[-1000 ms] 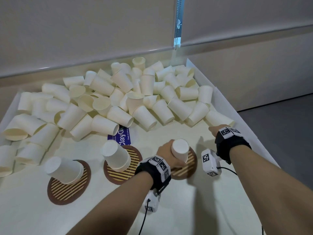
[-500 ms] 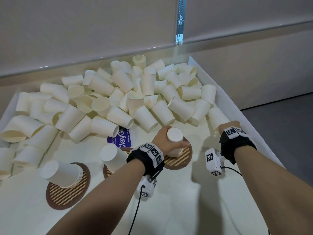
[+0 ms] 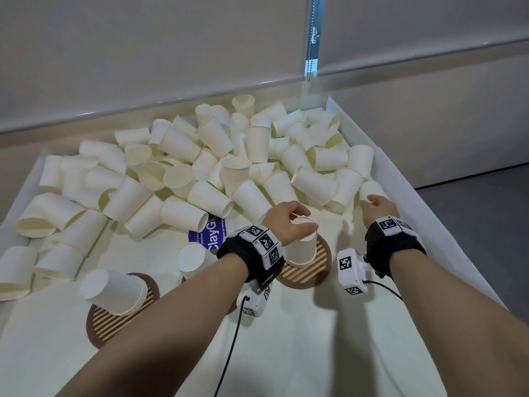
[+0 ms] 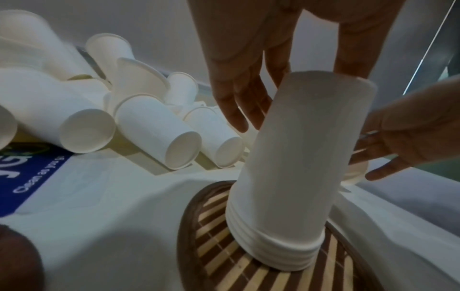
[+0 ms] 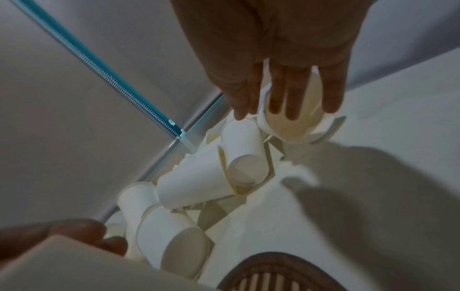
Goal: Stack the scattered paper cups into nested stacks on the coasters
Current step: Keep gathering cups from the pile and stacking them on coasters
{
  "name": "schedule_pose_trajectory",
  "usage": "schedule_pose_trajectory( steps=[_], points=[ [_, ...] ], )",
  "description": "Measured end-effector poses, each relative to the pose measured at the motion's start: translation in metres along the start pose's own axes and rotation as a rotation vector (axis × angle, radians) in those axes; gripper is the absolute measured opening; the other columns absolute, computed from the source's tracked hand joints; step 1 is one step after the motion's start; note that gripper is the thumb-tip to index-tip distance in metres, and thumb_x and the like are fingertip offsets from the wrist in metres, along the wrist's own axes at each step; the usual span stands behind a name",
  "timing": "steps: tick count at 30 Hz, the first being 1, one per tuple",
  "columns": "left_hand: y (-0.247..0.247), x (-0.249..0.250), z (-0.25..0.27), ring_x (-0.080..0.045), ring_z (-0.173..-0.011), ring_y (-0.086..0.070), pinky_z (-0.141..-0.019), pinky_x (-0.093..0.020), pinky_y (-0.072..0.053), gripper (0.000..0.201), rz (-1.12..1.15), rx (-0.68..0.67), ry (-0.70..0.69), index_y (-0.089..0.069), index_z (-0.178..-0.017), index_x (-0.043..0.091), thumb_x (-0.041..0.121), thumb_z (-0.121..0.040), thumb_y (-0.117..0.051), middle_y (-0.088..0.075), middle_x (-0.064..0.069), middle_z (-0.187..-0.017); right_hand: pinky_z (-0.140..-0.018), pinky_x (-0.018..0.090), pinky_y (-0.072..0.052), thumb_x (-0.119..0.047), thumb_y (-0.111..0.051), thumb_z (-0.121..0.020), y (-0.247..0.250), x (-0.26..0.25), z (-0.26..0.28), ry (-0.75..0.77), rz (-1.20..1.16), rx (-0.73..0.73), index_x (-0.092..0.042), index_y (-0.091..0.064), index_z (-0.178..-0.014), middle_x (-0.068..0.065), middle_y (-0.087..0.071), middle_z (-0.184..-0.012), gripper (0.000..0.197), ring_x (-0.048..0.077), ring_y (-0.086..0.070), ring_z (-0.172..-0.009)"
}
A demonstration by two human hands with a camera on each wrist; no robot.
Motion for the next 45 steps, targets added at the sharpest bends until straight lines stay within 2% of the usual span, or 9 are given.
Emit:
schedule_pose_trajectory(
  steps=[6,8,12,18,22,27,36,40,45],
  points=[
    [0.021,0.019,-0.01,-0.014,-0.102,-0.059,-0.083,-0.022,-0.042,0.04,0.085,0.167,-0.026,-0.057,-0.118,0.015,0.039,-0.086,-0.062,-0.062,0.001,-0.117,-0.083,0.03,-0.044,-0.009,-0.046,-0.09,0.033,-0.023,0.003,0.123,-0.296,0.426,-0.006,-0.058,-0.113,0.012,-0.058,-0.119,0.026,0.03,-0.057,-0.105],
    [0.027,0.026,-0.014,-0.013,-0.102,-0.057,-0.085,-0.023,-0.042,0.049,0.161,0.19,-0.016,-0.051,-0.125,0.017,0.043,-0.085,-0.063,-0.058,0.002,-0.12,-0.069,0.024,-0.038,-0.003,-0.041,-0.088,0.03,-0.036,0.003,0.157,-0.384,0.377,-0.009,-0.06,-0.106,0.006,-0.056,-0.105,0.027,0.026,-0.055,-0.094],
    [0.027,0.037,-0.019,-0.013,-0.106,-0.055,-0.093,-0.032,-0.048,0.067,0.297,0.135,0.05,-0.038,-0.135,0.025,0.053,-0.08,-0.064,-0.049,0.007,-0.12,-0.071,0.023,-0.046,0.002,-0.041,-0.083,0.005,-0.065,0.002,0.232,-0.488,0.12,-0.022,-0.058,-0.076,0.004,-0.055,-0.1,0.03,0.028,-0.056,-0.099],
    [0.032,0.041,-0.02,-0.019,-0.089,-0.067,-0.061,-0.031,-0.057,0.065,0.464,0.133,0.063,-0.042,-0.129,0.031,0.053,-0.074,-0.07,-0.053,0.001,-0.117,-0.093,0.043,-0.047,-0.01,-0.046,-0.093,-0.032,-0.073,0.003,0.283,-0.356,-0.158,-0.018,-0.058,-0.1,0.008,-0.057,-0.102,0.016,0.022,-0.054,-0.091],
    [0.029,0.037,-0.022,-0.018,-0.076,-0.064,-0.053,-0.027,-0.056,0.058,0.334,0.131,0.07,-0.046,-0.12,0.024,0.034,-0.072,-0.078,-0.057,0.003,-0.104,-0.097,0.037,-0.047,-0.023,-0.053,-0.092,-0.037,-0.069,0.001,0.293,-0.227,-0.175,-0.013,-0.056,-0.119,0.011,-0.062,-0.115,0.028,0.022,-0.058,-0.097],
    [0.037,0.024,-0.027,-0.02,-0.071,-0.066,-0.049,-0.026,-0.055,0.048,0.405,0.206,0.099,-0.048,-0.114,0.023,0.029,-0.075,-0.075,-0.061,-0.002,-0.102,-0.1,0.036,-0.039,-0.013,-0.052,-0.091,-0.016,-0.063,-0.022,0.333,0.111,0.081,-0.012,-0.05,-0.132,0.014,-0.043,-0.14,0.041,0.032,-0.047,-0.122],
    [0.049,0.004,-0.031,-0.02,-0.072,-0.068,-0.054,-0.031,-0.057,0.061,0.425,0.253,0.166,-0.047,-0.126,0.02,0.033,-0.074,-0.075,-0.061,-0.003,-0.112,-0.115,0.05,-0.02,-0.024,-0.054,-0.092,-0.03,-0.053,-0.06,0.278,0.644,-0.011,-0.02,-0.018,-0.148,0.005,-0.007,-0.158,0.067,0.036,-0.009,-0.143],
    [0.051,0.0,-0.03,-0.018,-0.07,-0.068,-0.056,-0.031,-0.057,0.056,0.421,0.244,0.172,-0.048,-0.123,0.02,0.031,-0.075,-0.075,-0.06,-0.001,-0.11,-0.114,0.051,-0.02,-0.019,-0.056,-0.089,-0.034,-0.043,-0.067,0.275,0.733,-0.046,-0.02,-0.015,-0.148,0.009,-0.019,-0.154,0.072,0.039,-0.012,-0.141],
    [0.056,-0.003,-0.029,-0.018,-0.068,-0.067,-0.057,-0.034,-0.058,0.052,0.452,0.253,0.179,-0.048,-0.12,0.022,0.03,-0.076,-0.075,-0.06,-0.004,-0.113,-0.098,0.041,-0.04,-0.014,-0.052,-0.092,-0.029,-0.031,-0.057,0.215,0.674,0.007,-0.004,-0.05,-0.128,0.022,-0.051,-0.13,0.037,0.037,-0.048,-0.121]
  ],
)
Point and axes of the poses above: each hand's wrist, its own z-axis away from the middle knuckle, its own y-axis out of the back of the hand, x = y × z, the point moved 6 cm from there along -z, towards the middle knuckle
